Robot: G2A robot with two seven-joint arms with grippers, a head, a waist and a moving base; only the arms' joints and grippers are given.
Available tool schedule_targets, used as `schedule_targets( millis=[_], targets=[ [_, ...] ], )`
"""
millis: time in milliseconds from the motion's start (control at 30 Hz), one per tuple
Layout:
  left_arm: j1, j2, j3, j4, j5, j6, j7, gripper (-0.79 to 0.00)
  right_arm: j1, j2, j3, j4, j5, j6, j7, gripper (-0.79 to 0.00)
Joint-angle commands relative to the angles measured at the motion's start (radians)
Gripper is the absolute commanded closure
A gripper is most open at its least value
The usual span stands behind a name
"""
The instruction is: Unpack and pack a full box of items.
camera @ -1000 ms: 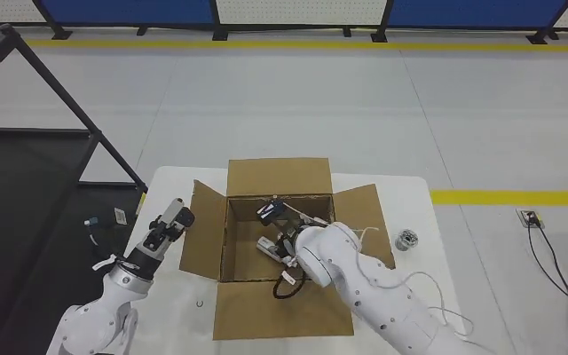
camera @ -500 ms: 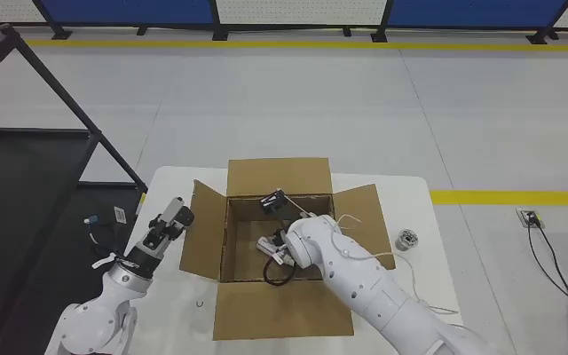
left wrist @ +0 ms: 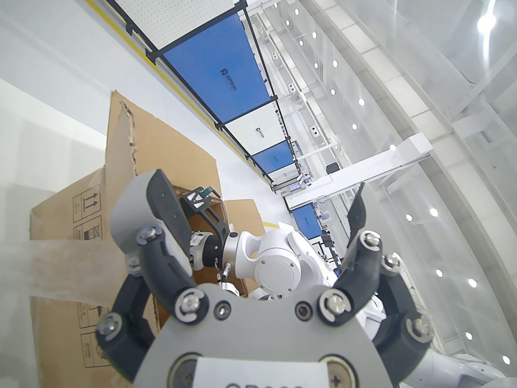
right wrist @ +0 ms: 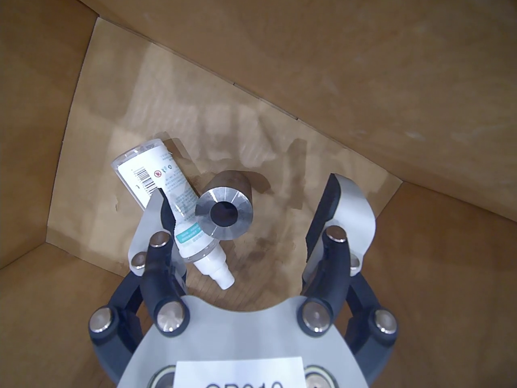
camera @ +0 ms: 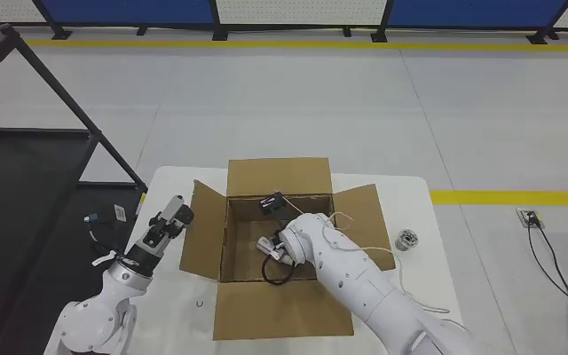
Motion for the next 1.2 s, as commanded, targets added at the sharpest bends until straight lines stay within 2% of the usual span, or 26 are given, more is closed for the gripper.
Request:
schedule_targets(
  millis=[0, 67, 133, 200, 1000, 1033, 1100, 1133, 1167],
  targets=[
    [-0.001, 0.000, 0.001, 0.001, 0.000, -0.001, 0.000, -0.785, 0.003, -0.008, 0.000, 0.019, 0.001, 0.001, -0.008, -0.616],
    [-0.002, 0.000, 0.001, 0.002, -0.001, -0.001, 0.003, -0.785, 0.007, -0.015, 0.002, 0.036, 0.001, 0.002, -0.017, -0.566],
    [-0.002, 0.000, 0.002, 0.004, 0.000, 0.000, 0.004, -0.785, 0.010, -0.021, 0.005, 0.052, 0.003, 0.001, -0.024, -0.456],
    [-0.002, 0.001, 0.003, 0.005, -0.001, 0.001, 0.004, -0.785, 0.014, -0.027, 0.008, 0.064, 0.002, -0.004, -0.028, -0.391],
    [-0.014, 0.002, 0.014, 0.012, 0.003, 0.007, 0.009, -0.785, 0.046, -0.066, 0.050, 0.184, 0.012, -0.092, 0.014, -0.326],
    [-0.014, 0.002, 0.013, 0.012, 0.002, 0.008, 0.010, -0.785, 0.047, -0.067, 0.051, 0.187, 0.011, -0.095, 0.014, -0.296],
    [-0.013, 0.002, 0.013, 0.011, 0.003, 0.006, 0.011, -0.785, 0.049, -0.068, 0.056, 0.194, 0.012, -0.100, 0.013, -0.132],
    [-0.013, 0.002, 0.013, 0.011, 0.003, 0.006, 0.011, -0.785, 0.051, -0.069, 0.058, 0.197, 0.014, -0.103, 0.013, 0.000],
    [-0.013, 0.002, 0.012, 0.011, 0.003, 0.006, 0.011, -0.785, 0.053, -0.070, 0.061, 0.199, 0.013, -0.106, 0.012, 0.000]
  ],
)
